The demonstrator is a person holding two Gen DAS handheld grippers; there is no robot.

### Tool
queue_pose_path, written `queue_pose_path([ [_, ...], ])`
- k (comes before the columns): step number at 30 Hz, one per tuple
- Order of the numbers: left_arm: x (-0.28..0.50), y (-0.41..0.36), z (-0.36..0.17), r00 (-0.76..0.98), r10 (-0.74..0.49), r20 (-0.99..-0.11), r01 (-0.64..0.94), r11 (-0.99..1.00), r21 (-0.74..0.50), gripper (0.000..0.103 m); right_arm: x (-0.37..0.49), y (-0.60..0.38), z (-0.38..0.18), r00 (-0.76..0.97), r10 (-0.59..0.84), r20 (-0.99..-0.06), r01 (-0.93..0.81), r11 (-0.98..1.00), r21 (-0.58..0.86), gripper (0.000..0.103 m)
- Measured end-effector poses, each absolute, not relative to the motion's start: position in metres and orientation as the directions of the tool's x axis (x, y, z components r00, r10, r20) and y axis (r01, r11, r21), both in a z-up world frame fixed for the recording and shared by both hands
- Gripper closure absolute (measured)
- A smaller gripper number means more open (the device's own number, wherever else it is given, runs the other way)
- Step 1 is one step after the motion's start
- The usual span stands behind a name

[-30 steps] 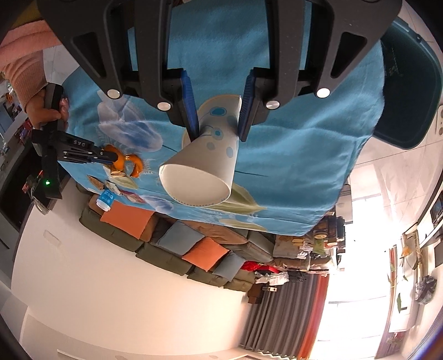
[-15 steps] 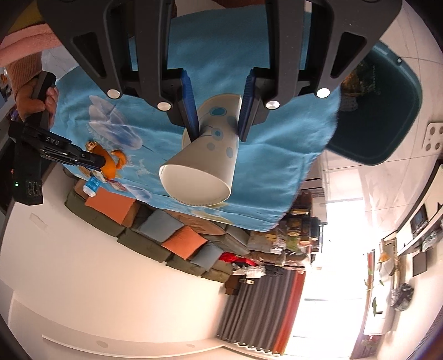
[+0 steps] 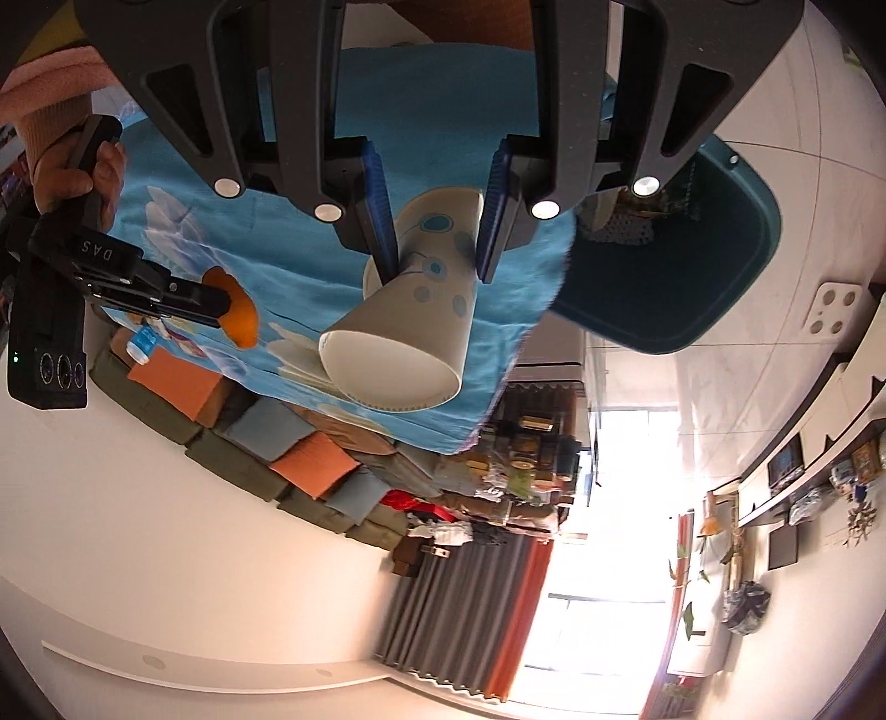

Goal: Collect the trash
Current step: 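Carry the paper cup and orange peel over the teal bin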

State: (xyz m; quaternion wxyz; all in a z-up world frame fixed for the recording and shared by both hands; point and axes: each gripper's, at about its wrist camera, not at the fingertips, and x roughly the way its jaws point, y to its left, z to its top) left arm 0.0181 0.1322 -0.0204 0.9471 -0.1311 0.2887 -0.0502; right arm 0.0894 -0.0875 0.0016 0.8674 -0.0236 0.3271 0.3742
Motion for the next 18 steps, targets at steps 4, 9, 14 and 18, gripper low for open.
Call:
queue_pose_path([
  [4,0.013,0.138,-0.019,0.833,-0.149,-0.532,-0.005,0.961,-0.276,0.074,0.089,-0.072,0.000,0.481,0.649,-0.590,-0.686,0.698,0.208,0.091],
  [9,0.008,0.142,-0.019,0.836,-0.125,-0.534,-0.033,0.961,-0.276,0.074,0.091,-0.059,-0.002,0.458,0.662,-0.593,-0.704,0.678,0.212,0.091],
  [14,0.004,0.143,-0.016,0.838,-0.105,-0.535,-0.057,0.959,-0.277,0.074,0.094,-0.044,-0.001,0.440,0.675,-0.592,-0.723,0.657,0.212,0.091],
  [18,0.000,0.146,-0.016,0.840,-0.090,-0.535,-0.074,0.958,-0.277,0.074,0.095,-0.037,-0.002,0.426,0.684,-0.592,-0.734,0.644,0.216,0.091],
])
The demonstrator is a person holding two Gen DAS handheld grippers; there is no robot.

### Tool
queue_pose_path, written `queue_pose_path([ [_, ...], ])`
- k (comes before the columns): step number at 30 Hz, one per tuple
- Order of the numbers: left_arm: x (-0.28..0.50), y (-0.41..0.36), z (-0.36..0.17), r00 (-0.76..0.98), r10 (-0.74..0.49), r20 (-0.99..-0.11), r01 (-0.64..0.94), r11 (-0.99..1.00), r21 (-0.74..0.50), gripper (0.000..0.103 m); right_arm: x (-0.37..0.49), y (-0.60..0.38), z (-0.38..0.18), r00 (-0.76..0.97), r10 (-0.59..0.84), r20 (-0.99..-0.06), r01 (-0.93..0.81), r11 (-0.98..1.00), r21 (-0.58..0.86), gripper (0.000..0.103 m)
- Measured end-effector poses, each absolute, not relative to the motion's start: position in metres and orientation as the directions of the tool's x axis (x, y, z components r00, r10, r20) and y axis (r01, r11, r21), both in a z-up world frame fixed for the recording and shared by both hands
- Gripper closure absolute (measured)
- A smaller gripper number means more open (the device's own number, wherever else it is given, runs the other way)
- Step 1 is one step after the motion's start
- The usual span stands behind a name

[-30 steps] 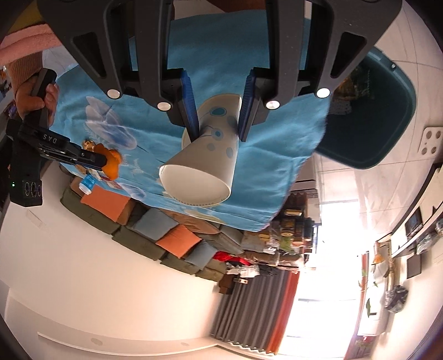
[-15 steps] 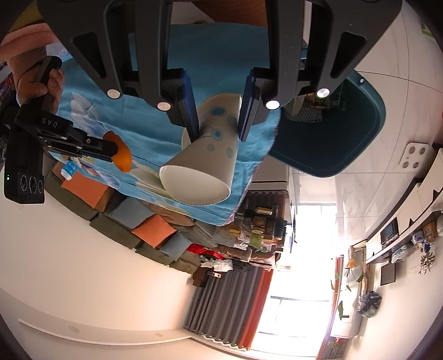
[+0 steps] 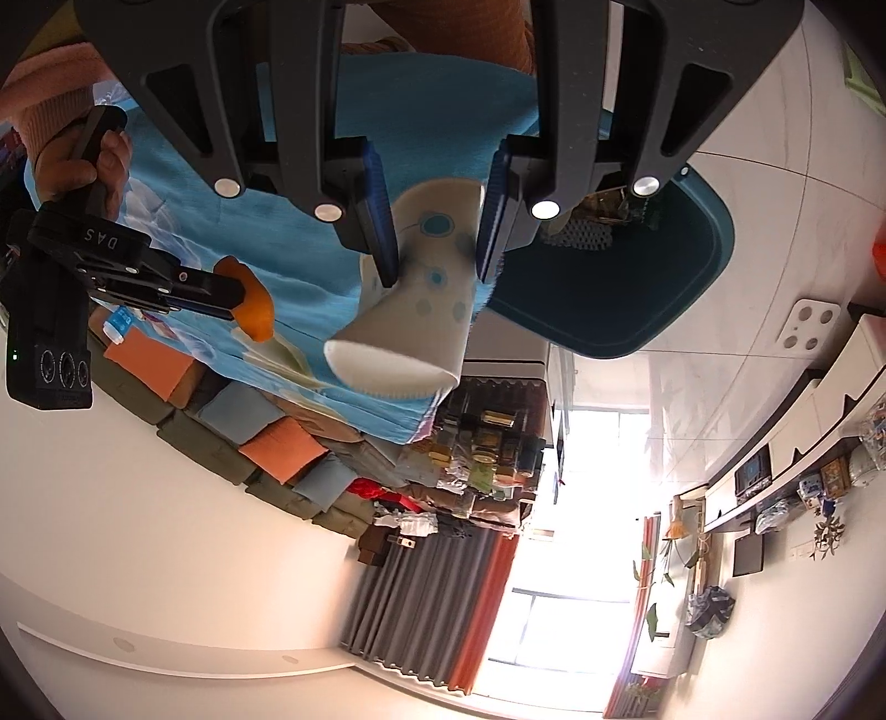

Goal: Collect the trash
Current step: 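Carry the paper cup and orange peel over the teal bin, then open both grippers to drop cup and peel into the teal bin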

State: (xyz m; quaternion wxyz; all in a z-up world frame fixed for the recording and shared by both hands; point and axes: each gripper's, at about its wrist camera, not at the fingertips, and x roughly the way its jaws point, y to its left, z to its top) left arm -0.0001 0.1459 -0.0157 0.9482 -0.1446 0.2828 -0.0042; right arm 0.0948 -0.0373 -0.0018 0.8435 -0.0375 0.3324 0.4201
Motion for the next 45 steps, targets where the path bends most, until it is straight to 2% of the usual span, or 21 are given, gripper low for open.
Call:
queue_pose_path([
  [3,0.001,0.148,-0.018,0.840,-0.078,-0.537,-0.087,0.957,-0.275,0.075,0.096,-0.032,-0.002,0.415,0.690,-0.593,-0.742,0.634,0.218,0.091],
  [4,0.001,0.148,-0.018,0.839,-0.073,-0.539,-0.092,0.957,-0.274,0.080,0.096,-0.030,-0.002,0.412,0.692,-0.592,-0.744,0.631,0.219,0.091],
  [5,0.001,0.149,-0.018,0.837,-0.075,-0.542,-0.093,0.957,-0.276,0.095,0.097,-0.028,-0.002,0.408,0.695,-0.592,-0.748,0.626,0.220,0.091],
  [6,0.001,0.149,-0.019,0.834,-0.079,-0.546,-0.094,0.955,-0.281,0.096,0.098,-0.025,-0.002,0.405,0.697,-0.592,-0.750,0.623,0.220,0.091],
  [11,0.008,0.144,-0.036,0.835,-0.060,-0.547,-0.111,0.955,-0.274,0.096,0.101,-0.012,-0.008,0.379,0.704,-0.601,-0.761,0.607,0.231,0.091],
  [13,0.018,0.141,-0.057,0.827,-0.077,-0.557,-0.120,0.944,-0.309,0.096,0.102,-0.008,-0.013,0.365,0.705,-0.608,-0.758,0.604,0.246,0.091],
  [15,0.028,0.137,-0.086,0.814,-0.035,-0.580,-0.173,0.938,-0.299,0.096,0.103,-0.006,-0.018,0.348,0.707,-0.615,-0.757,0.599,0.261,0.091],
  [17,0.033,0.147,-0.093,0.805,-0.048,-0.591,-0.182,0.929,-0.323,0.099,0.101,-0.004,-0.020,0.341,0.702,-0.625,-0.761,0.597,0.256,0.091],
  [19,0.028,0.155,-0.091,0.825,-0.079,-0.560,-0.169,0.910,-0.378,0.099,0.100,-0.004,-0.021,0.338,0.702,-0.627,-0.765,0.593,0.251,0.091],
  [30,0.015,0.176,-0.075,0.827,0.002,-0.562,-0.217,0.923,-0.317,0.099,0.103,0.033,-0.021,0.259,0.723,-0.640,-0.822,0.513,0.248,0.091],
  [33,0.010,0.178,-0.070,0.832,0.009,-0.555,-0.220,0.924,-0.314,0.095,0.105,0.048,-0.020,0.232,0.732,-0.641,-0.836,0.486,0.253,0.091],
  [40,-0.002,0.186,-0.059,0.832,0.065,-0.550,-0.250,0.931,-0.268,0.070,0.117,0.078,-0.023,0.176,0.740,-0.649,-0.846,0.451,0.286,0.091],
  [45,-0.009,0.196,-0.057,0.830,0.086,-0.551,-0.269,0.927,-0.260,0.064,0.124,0.098,-0.030,0.148,0.732,-0.665,-0.844,0.444,0.301,0.091],
])
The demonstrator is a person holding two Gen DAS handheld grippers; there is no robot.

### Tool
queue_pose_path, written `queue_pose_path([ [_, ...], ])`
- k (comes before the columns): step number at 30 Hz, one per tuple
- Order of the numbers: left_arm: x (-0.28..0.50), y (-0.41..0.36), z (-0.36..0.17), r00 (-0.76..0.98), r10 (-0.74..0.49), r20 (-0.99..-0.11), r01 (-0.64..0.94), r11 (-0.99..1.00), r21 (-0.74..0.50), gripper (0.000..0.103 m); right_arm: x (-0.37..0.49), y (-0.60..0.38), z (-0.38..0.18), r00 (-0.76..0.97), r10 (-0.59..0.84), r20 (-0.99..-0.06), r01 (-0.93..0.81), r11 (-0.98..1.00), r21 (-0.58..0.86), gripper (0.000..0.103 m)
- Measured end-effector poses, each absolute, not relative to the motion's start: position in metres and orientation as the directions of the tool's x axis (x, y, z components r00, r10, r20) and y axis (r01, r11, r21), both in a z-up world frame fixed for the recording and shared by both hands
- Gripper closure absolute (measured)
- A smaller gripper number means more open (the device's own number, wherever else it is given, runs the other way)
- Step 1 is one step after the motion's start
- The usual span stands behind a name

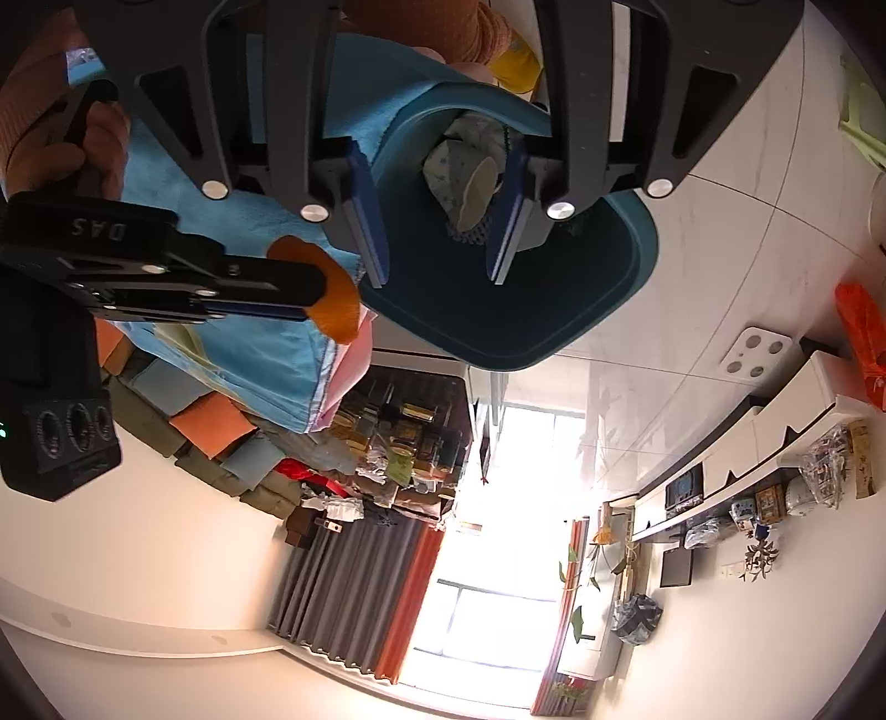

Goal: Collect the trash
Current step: 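Open both grippers to drop cup and peel into the teal bin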

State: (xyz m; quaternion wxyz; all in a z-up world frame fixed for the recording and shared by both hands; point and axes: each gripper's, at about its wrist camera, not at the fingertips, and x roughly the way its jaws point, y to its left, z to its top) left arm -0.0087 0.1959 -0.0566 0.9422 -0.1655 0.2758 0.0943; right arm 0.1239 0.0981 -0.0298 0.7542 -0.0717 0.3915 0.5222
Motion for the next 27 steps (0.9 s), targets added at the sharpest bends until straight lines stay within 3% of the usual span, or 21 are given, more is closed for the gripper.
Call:
queue_pose_path([
  [21,-0.011,0.210,-0.054,0.807,0.145,-0.573,-0.324,0.919,-0.224,0.034,0.155,0.151,-0.056,0.112,0.664,-0.739,-0.818,0.484,0.311,0.089],
  [27,-0.005,0.213,-0.055,0.804,0.156,-0.574,-0.332,0.919,-0.215,0.030,0.161,0.155,-0.058,0.111,0.652,-0.750,-0.810,0.497,0.312,0.088],
])
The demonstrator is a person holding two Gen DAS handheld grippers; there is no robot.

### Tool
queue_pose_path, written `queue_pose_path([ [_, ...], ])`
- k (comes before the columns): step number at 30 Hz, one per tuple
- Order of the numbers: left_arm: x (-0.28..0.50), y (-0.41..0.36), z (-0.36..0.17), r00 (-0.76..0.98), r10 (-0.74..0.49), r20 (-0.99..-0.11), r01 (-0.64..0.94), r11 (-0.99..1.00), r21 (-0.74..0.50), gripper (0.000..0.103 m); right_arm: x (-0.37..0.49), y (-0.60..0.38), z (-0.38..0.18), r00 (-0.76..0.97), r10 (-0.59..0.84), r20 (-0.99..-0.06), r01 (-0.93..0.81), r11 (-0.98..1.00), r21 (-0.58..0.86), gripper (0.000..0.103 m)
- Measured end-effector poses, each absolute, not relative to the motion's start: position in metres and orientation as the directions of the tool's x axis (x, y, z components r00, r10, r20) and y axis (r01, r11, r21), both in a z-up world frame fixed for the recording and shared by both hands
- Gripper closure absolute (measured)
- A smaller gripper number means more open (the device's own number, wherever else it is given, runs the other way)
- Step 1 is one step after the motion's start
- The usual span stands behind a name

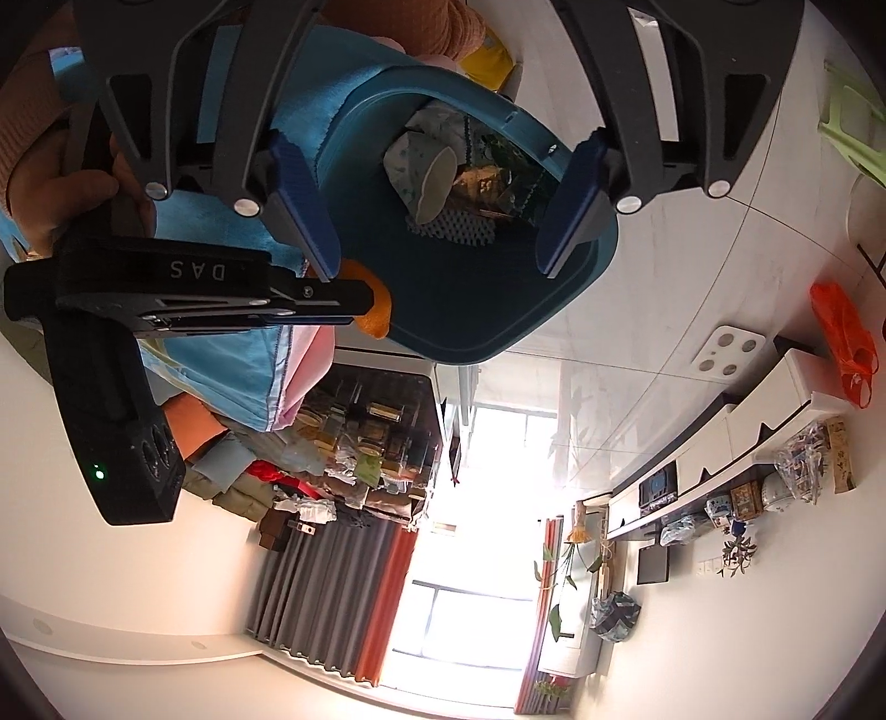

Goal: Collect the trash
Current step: 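Open both grippers to drop cup and peel into the teal bin, then reach both grippers back to the table toward the remaining trash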

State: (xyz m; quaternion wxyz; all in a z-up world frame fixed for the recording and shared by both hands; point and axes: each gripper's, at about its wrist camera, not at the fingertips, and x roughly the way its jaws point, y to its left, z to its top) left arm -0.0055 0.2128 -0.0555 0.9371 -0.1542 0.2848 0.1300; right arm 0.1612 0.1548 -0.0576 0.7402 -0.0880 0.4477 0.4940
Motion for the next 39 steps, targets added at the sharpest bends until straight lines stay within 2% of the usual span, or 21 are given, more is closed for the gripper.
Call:
queue_pose_path([
  [19,0.002,0.217,-0.058,0.792,0.181,-0.583,-0.352,0.916,-0.194,0.028,0.173,0.149,-0.060,0.100,0.663,-0.742,-0.778,0.517,0.357,0.083],
  [24,0.003,0.214,-0.057,0.794,0.190,-0.577,-0.351,0.918,-0.182,0.026,0.174,0.139,-0.058,0.108,0.676,-0.729,-0.769,0.521,0.370,0.076],
  [28,0.003,0.210,-0.056,0.798,0.197,-0.570,-0.349,0.921,-0.170,0.024,0.173,0.128,-0.053,0.118,0.688,-0.716,-0.763,0.524,0.378,0.075],
  [30,0.001,0.206,-0.055,0.801,0.197,-0.565,-0.343,0.925,-0.164,0.022,0.171,0.118,-0.050,0.125,0.699,-0.704,-0.761,0.523,0.383,0.070],
  [39,-0.002,0.180,-0.044,0.827,0.170,-0.535,-0.296,0.942,-0.159,0.016,0.153,0.065,-0.026,0.200,0.730,-0.654,-0.772,0.528,0.354,0.063],
])
